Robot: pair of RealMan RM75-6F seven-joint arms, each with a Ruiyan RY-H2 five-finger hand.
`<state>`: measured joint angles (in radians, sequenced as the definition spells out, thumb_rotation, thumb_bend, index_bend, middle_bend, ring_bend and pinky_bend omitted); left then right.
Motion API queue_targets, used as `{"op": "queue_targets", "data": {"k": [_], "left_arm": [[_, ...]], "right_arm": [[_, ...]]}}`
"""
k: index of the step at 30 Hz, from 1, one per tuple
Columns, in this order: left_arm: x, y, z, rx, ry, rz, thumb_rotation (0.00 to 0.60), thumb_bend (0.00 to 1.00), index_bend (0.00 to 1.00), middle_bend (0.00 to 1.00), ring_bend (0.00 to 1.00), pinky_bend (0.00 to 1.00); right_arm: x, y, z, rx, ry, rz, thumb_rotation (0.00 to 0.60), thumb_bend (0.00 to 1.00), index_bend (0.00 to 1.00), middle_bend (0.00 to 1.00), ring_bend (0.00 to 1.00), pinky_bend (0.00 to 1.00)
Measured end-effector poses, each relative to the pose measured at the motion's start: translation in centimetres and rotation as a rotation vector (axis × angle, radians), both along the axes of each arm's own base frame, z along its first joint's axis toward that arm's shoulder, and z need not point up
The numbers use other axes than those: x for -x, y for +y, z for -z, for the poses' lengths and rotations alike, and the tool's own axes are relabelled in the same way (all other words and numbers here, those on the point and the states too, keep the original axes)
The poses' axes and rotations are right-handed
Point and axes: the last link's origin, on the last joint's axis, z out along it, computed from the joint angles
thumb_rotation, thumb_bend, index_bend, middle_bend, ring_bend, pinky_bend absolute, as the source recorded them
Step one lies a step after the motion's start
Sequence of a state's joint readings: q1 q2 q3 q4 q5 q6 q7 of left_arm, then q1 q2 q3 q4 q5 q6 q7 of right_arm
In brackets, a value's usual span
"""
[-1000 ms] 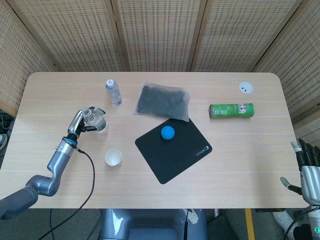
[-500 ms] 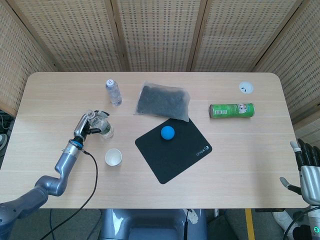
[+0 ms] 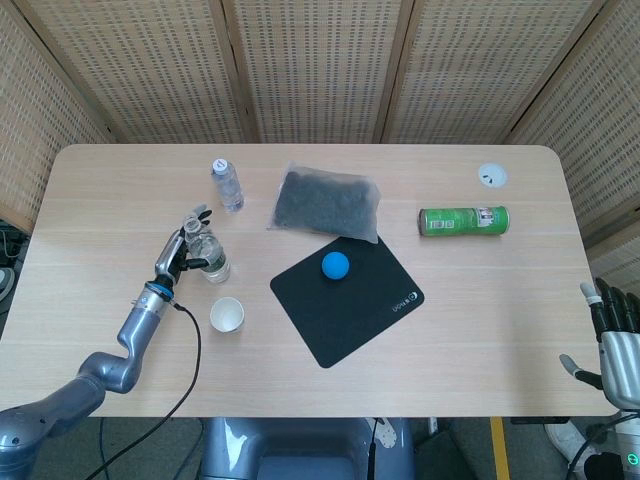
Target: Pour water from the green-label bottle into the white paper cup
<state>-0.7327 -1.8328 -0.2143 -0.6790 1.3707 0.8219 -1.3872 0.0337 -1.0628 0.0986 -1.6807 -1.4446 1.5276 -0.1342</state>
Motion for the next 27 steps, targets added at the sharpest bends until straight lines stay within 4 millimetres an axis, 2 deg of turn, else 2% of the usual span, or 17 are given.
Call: {"op": "queue_targets", "data": {"k": [10, 18, 22, 27], "left_arm": [[-0.3, -0.3, -0.7, -0.035, -0.018, 0.032, 0.600, 0.26, 0.00, 0.00, 0.00, 0.02], [0.1, -1.2, -2.2, -0.030, 0.023, 0.101, 0.600, 0.23, 0.00, 0.00, 0.00, 0.00], [0.8, -1.5, -4.2, -0.016, 0.085, 0.147, 0.600, 0.22, 0.00, 0.00, 0.00, 0.00], [2.0, -2.1, -8.7, -0.017, 0.196, 0.201, 0.600, 0.16, 0.00, 0.00, 0.00, 0.00]], "right_arm": [[-0.1, 0.2, 0.0, -0.001, -0.004, -0.004, 0.600, 0.00, 0.00, 0.00, 0.00, 0.00], [-0.3, 0.4, -0.1, -0.003, -0.010, -0.012, 0.600, 0.00, 0.00, 0.00, 0.00, 0.00], [-0.4, 0.5, -0.1, -0.007, -0.015, -0.015, 0.600, 0.00, 0.00, 0.00, 0.00, 0.00], [-0.6, 0.8, -0.2, -0.003, -0.023, -0.026, 0.600, 0.00, 0.00, 0.00, 0.00, 0.00]]}}
